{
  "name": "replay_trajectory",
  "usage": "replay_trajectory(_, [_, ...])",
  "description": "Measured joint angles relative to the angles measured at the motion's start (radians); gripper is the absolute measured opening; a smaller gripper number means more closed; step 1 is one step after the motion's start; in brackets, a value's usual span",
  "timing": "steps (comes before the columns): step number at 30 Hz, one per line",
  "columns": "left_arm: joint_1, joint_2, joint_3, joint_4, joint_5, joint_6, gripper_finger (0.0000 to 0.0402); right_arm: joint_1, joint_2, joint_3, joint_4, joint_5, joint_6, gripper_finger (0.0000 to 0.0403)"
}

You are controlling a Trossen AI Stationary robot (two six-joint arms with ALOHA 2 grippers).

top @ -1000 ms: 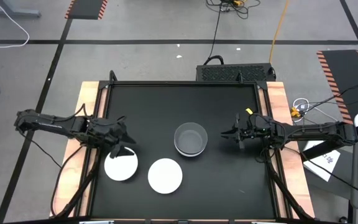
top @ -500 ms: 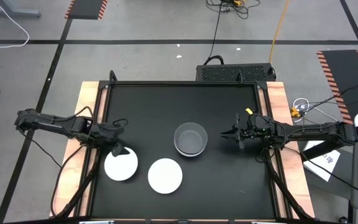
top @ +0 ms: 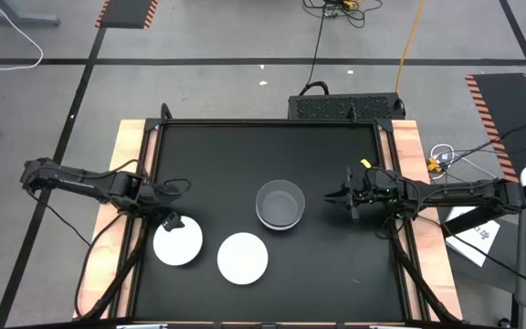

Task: Nest bowls inside each other
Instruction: Stack the left white bowl on the dark gray bowl

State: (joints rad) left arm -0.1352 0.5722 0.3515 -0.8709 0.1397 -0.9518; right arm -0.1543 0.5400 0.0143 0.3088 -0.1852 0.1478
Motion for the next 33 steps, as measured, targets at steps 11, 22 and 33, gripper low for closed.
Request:
replay_trajectory(11, [0.0,0.059,0.0,0.001,-0.05,-0.001,0.0324,0.0,0.0,0.0,0.0,0.0,-0.003,0.0061])
replay_trajectory(22, [-0.001,0.103,0.0,0.093,-0.067,0.032,0.0063,0.0,0.0,0.001,-0.001,0.0,-0.007,0.0061])
replay_trajectory(33, [-0.001,0.103,0.003,0.249,-0.158,0.149,0.0005,0.0,0.0,0.0,-0.023,0.0,-0.006,0.0061])
